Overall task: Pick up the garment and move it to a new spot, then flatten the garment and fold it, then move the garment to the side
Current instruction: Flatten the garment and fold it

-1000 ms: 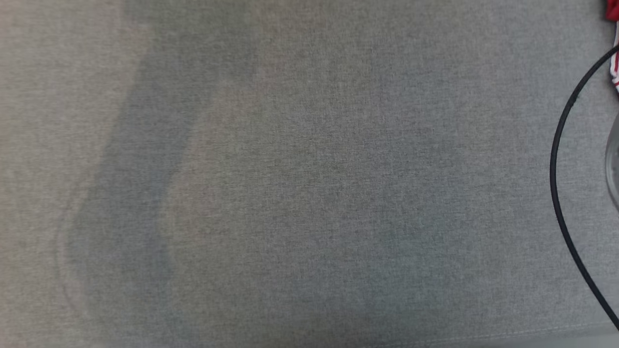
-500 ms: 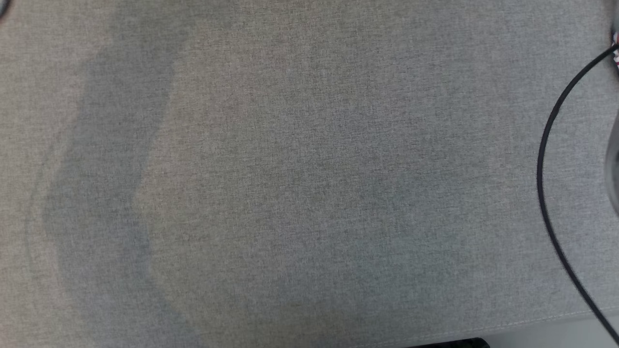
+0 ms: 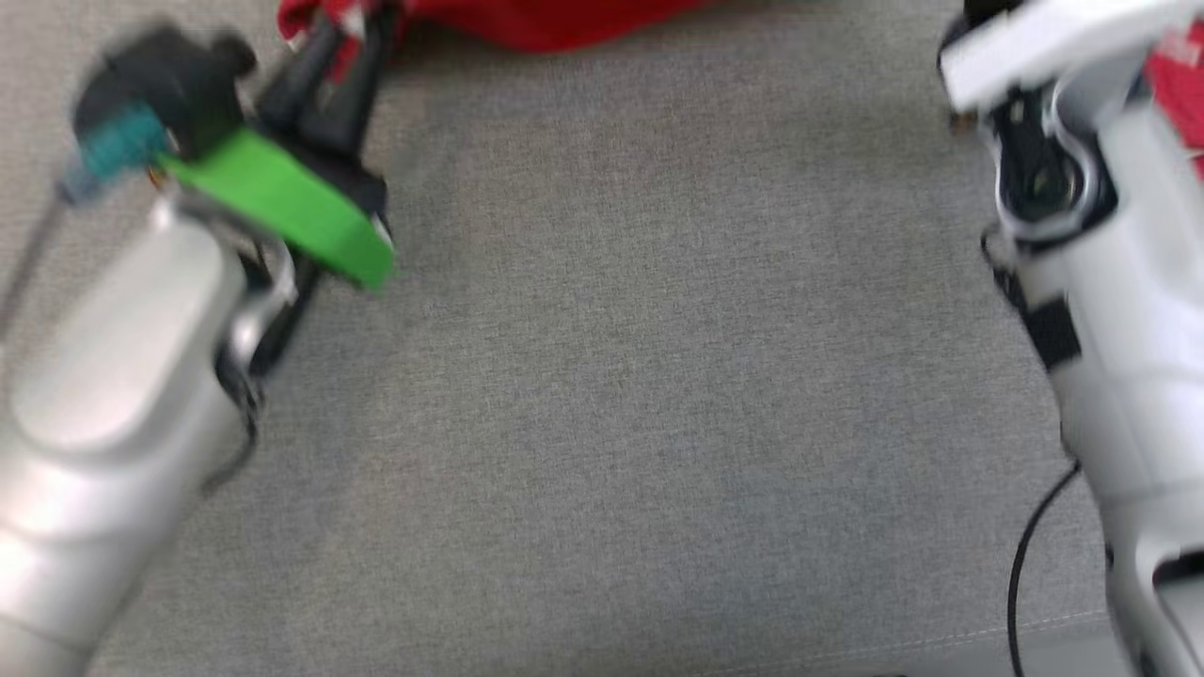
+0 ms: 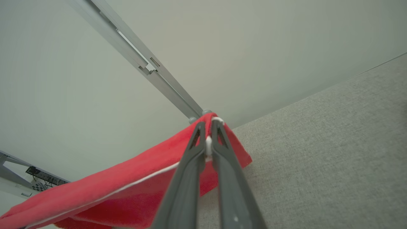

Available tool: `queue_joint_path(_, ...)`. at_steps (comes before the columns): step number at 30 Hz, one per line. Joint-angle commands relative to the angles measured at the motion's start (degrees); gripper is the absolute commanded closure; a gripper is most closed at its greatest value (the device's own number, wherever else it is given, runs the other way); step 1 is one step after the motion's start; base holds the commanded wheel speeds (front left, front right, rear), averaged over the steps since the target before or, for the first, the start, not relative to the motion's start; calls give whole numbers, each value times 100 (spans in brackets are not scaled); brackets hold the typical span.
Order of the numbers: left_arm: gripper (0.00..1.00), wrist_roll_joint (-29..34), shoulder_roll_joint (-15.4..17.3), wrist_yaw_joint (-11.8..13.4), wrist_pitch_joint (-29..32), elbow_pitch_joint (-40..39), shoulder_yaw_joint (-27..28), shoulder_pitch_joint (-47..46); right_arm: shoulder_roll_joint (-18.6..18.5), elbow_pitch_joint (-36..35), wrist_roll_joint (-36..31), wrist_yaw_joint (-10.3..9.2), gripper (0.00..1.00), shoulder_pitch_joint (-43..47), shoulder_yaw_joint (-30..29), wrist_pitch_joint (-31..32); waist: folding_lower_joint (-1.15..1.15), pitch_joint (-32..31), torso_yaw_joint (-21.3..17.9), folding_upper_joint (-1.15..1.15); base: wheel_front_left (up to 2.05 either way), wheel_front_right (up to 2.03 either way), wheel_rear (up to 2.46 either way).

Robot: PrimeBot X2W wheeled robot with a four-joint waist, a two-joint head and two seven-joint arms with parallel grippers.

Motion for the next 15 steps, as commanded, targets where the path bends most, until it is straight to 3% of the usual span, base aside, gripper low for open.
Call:
queue_joint_path(1,100,161,-11,93,-15,-203,97,479,-33,-227,230,-2,100,481,-46,34,0,-338,70,0,0,0,0)
queue_joint_path(6,100,529,-140,305,-15,-786,281,1904,-186,-985,598,-2,100,2025,-122,165,0,-670,158,0,0,0,0)
queue_joint_path(15,100,990,-266,302,-16,-889,73,3637,-192,-2095,598,-2,100,4348,-623,401,0,-1226,250,0,0,0,0)
